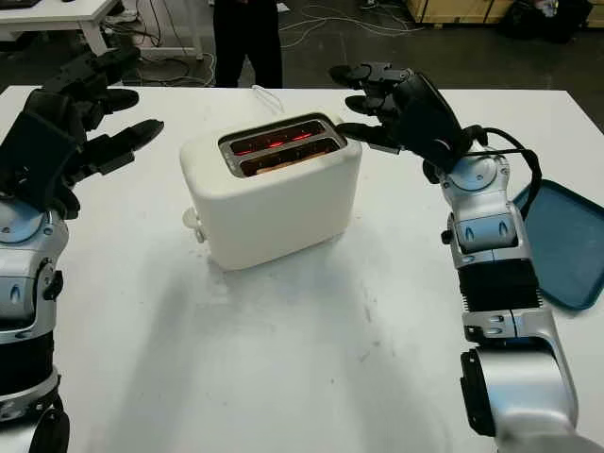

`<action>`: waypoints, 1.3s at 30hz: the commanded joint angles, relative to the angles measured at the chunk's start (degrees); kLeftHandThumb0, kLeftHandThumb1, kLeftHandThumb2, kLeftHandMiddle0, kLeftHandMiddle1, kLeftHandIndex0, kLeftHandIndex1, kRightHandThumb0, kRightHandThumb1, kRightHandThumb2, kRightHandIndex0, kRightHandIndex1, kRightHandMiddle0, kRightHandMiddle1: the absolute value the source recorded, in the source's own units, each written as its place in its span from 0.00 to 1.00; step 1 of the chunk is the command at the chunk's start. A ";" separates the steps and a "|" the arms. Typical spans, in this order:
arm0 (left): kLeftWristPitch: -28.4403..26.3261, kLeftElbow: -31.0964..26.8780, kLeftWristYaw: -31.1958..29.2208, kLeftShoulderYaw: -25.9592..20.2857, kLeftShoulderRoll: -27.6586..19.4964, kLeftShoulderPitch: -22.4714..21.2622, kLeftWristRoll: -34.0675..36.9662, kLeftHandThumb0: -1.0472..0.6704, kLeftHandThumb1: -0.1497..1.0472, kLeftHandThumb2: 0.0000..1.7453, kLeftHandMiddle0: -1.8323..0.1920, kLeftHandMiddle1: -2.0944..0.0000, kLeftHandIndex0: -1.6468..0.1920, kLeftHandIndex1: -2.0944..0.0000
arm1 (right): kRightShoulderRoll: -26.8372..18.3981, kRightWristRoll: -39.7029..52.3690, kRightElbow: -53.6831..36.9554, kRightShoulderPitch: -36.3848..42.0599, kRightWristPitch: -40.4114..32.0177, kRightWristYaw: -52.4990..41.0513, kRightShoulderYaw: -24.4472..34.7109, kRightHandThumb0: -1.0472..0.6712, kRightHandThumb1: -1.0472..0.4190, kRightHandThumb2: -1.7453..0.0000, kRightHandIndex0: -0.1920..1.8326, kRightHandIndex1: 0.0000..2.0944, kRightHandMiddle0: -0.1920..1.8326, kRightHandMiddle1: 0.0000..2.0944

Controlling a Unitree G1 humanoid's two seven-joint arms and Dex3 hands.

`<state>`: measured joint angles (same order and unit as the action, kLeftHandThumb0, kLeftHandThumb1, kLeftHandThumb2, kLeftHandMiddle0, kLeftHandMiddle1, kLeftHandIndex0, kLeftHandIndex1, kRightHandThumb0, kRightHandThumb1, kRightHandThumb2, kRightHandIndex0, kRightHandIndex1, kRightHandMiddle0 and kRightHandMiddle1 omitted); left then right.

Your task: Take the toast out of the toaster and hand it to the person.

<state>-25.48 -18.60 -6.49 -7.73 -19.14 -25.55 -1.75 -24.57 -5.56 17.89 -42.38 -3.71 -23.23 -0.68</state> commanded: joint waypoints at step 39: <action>0.79 0.29 -0.65 0.25 0.18 0.02 -0.18 0.46 0.82 0.12 0.87 0.56 0.68 0.89 | -0.82 -0.61 -0.52 -0.87 0.39 -0.23 -0.58 0.44 0.09 0.97 0.34 0.06 0.36 0.00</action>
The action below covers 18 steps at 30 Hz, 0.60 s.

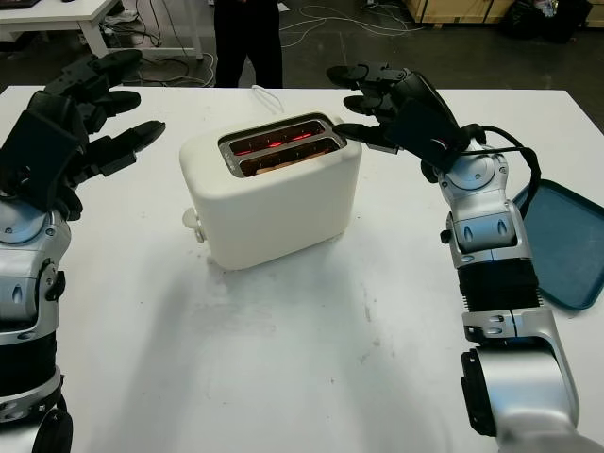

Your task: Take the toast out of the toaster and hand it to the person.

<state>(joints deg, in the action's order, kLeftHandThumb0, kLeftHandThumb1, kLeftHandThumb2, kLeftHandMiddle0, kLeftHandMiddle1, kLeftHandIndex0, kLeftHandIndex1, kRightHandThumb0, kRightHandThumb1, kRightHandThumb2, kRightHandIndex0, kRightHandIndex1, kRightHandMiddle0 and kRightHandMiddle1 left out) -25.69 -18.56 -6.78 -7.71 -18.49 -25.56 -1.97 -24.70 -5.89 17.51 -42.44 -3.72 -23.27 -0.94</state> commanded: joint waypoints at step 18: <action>2.56 1.19 -0.59 0.43 -0.61 -0.03 -0.28 0.44 0.81 0.12 0.88 0.54 0.68 0.88 | -0.81 -0.66 -0.11 -1.02 0.50 -0.15 -0.64 0.44 0.09 0.97 0.34 0.07 0.36 0.00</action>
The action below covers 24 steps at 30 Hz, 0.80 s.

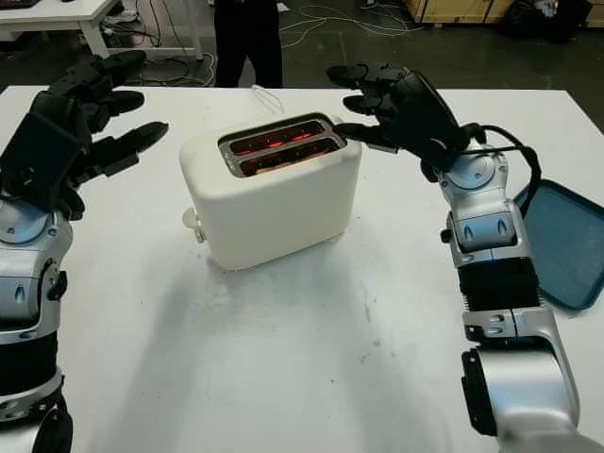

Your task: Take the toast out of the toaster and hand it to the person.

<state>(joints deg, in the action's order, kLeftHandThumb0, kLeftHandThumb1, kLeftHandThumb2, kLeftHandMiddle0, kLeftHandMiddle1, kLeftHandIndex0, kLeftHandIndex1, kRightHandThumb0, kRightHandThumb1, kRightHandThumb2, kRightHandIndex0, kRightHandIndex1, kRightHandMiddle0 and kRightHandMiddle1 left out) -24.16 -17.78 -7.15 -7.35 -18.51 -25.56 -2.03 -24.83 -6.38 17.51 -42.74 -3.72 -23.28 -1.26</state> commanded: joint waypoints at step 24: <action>-2.58 -2.48 0.17 -0.27 -0.10 0.73 -0.13 0.46 0.82 0.12 0.87 0.57 0.69 0.87 | -0.48 -0.03 -0.28 -0.71 0.23 -0.40 0.00 0.43 0.09 0.96 0.34 0.08 0.36 0.00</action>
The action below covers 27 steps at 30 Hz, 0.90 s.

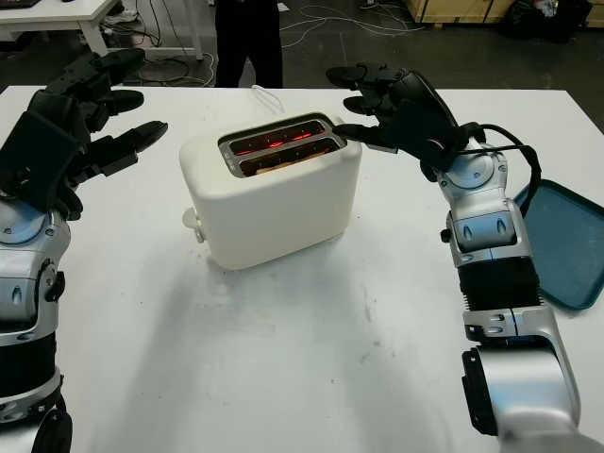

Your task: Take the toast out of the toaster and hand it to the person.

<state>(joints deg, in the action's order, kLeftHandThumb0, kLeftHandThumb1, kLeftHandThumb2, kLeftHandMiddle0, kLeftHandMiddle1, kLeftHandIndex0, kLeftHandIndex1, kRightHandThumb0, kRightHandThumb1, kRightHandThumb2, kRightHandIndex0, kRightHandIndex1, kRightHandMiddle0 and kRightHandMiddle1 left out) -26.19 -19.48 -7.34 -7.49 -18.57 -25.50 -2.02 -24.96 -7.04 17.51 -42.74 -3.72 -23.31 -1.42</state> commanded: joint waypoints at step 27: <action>-0.29 -0.65 -1.76 -1.17 -1.44 0.44 1.11 0.47 0.83 0.12 0.87 0.57 0.69 0.87 | -0.41 -0.60 -0.47 -1.64 -0.18 0.31 -0.28 0.42 0.09 0.97 0.34 0.08 0.36 0.00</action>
<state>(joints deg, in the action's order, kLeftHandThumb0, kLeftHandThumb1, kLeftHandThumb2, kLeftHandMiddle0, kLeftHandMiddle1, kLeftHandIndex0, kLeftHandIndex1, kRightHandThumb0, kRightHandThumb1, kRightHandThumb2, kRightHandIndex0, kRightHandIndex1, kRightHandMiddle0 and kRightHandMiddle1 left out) -27.29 -20.35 -8.64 -8.20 -19.58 -25.50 -1.48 -24.97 -7.78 17.42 -43.35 -4.00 -23.31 -1.92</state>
